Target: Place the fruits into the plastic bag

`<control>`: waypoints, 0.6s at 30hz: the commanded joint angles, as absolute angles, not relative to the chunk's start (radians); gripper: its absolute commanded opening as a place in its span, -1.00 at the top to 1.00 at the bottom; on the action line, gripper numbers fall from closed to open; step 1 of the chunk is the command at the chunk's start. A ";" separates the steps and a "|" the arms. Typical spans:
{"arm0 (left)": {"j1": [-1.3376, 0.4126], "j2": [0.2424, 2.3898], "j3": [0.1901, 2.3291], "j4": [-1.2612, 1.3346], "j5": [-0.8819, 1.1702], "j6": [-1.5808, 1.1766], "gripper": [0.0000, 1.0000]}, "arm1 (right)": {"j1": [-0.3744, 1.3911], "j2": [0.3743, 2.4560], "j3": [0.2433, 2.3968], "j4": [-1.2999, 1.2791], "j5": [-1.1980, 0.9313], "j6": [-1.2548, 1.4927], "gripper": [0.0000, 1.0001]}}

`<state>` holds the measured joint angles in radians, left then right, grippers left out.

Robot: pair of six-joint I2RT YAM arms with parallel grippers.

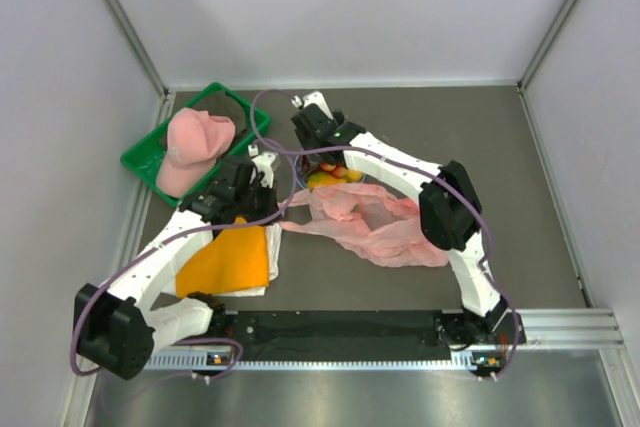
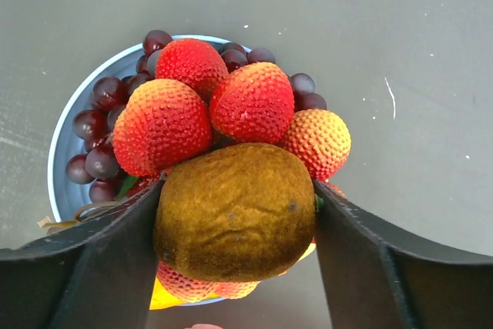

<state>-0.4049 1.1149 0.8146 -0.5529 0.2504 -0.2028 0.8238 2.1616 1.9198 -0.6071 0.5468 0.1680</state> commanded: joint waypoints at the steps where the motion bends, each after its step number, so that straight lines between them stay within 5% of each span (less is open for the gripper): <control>1: -0.396 1.098 0.810 -0.520 0.271 -0.184 1.00 | 0.836 2.149 1.957 -0.580 0.577 0.160 -0.33; 18: -0.390 1.112 0.813 -0.512 0.295 -0.183 1.00 | 0.851 1.898 1.818 -0.543 0.433 0.221 -0.18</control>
<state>-0.3950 1.1149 0.8139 -0.5522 0.2714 -0.1989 0.8326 2.0251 1.8343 -0.5888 0.4889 0.1864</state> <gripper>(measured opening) 0.010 0.678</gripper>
